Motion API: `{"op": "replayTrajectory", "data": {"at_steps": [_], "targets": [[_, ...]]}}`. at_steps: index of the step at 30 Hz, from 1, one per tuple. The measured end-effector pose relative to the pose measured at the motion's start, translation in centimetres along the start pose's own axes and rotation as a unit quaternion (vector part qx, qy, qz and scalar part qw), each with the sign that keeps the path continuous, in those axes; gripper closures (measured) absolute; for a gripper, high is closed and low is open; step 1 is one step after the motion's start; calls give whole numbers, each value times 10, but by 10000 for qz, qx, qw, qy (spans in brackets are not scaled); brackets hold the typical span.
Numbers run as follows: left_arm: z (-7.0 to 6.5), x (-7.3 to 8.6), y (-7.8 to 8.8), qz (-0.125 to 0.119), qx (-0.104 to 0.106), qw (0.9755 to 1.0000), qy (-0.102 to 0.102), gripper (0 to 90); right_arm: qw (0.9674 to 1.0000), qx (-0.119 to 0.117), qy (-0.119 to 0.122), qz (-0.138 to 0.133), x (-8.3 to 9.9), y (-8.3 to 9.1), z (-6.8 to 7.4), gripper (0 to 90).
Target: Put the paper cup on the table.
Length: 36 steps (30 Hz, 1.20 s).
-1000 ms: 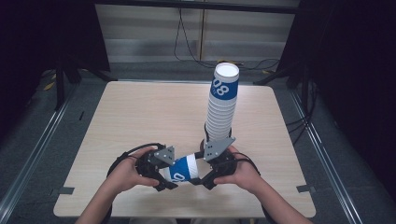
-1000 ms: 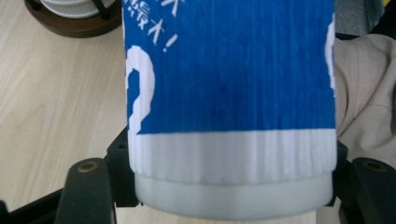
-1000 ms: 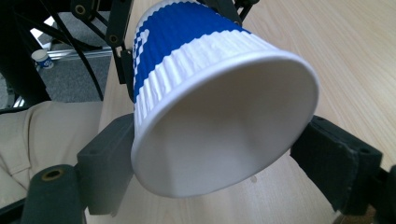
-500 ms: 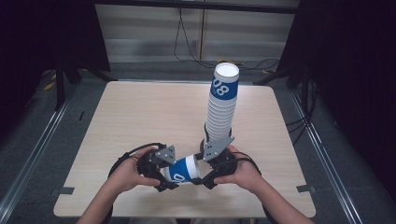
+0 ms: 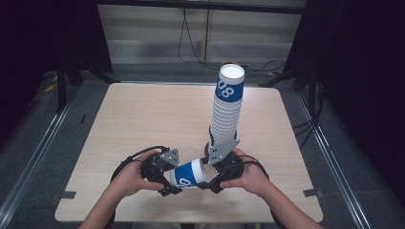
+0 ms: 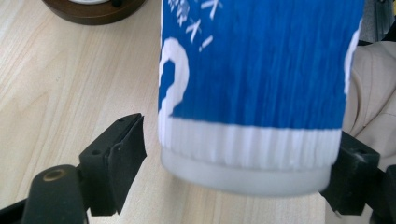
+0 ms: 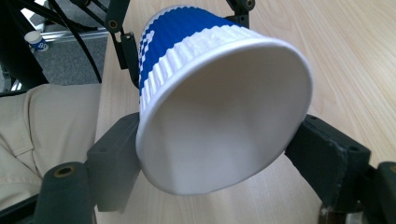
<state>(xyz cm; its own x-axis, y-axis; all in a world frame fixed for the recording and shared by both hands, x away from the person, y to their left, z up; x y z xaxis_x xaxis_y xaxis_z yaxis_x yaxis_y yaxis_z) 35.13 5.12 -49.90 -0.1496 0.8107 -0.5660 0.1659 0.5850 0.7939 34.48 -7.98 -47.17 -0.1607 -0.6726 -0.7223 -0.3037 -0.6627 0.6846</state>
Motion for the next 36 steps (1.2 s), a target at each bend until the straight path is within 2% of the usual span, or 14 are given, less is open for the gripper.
{"op": "replayTrajectory", "data": {"at_steps": [1, 2, 3, 4, 5, 8, 9, 10, 13, 14, 15, 19, 31, 36], "targets": [[0, 0, 0, -20, 6, 10000, -1, 181, 10000, -3, 3, 9, 0, 0, 0, 206], [0, 1, 0, 9, 115, 9999, 4, 177, 10000, 13, 1, 13, 1, 1, -1, 206], [1, 1, -1, -58, -3, 10000, 15, 173, 10000, 6, 2, 15, 1, 1, -1, 206], [1, 2, 0, -2, -25, 10000, -8, 173, 10000, 13, -8, 37, 1, 2, -1, 205], [2, 2, 0, -4, -34, 10000, -62, 172, 10000, 27, 3, 79, 3, 3, -2, 204], [4, 4, 3, -78, -36, 10000, 31, 170, 9999, 72, -16, 102, 4, 4, -3, 204], [4, 4, 3, -64, -6, 10000, -6, 170, 9999, 71, -13, 112, 4, 5, -4, 204], [5, 5, 4, -47, -87, 9999, -17, 170, 9999, 85, 10, 138, 4, 5, -4, 204], [6, 6, 5, -93, -66, 9999, 30, 162, 9997, 102, 15, 222, 7, 6, -5, 203], [6, 7, 6, -43, -25, 10000, 16, 162, 9996, 122, 17, 254, 8, 6, -6, 202], [7, 9, 5, -56, -119, 9999, 67, 163, 9995, 127, 41, 275, 8, 6, -6, 202], [12, 13, 8, -63, -163, 9997, 143, 164, 9993, 149, 100, 329, 10, 8, -6, 202], [13, 16, 9, -40, -148, 9998, 152, 165, 9978, 218, 197, 595, 20, 12, -8, 197], [15, 18, 9, -49, -171, 9996, 204, 165, 9961, 262, 255, 804, 26, 15, -10, 196]]}}
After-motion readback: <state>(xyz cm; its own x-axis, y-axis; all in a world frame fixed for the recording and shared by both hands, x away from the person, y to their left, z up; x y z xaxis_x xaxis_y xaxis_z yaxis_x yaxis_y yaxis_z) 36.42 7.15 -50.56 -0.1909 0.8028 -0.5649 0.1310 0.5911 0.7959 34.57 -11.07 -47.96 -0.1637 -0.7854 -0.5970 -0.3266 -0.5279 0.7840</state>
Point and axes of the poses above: each handheld gripper's, and its own axes: y roughly backward along the jaws, x roughly out of its underside, z roughly to its left, the point moved 8 cm from there along -y, roughly forward along the jaws, and after that the axes turned 9 degrees about x, right-handed, at the moved point
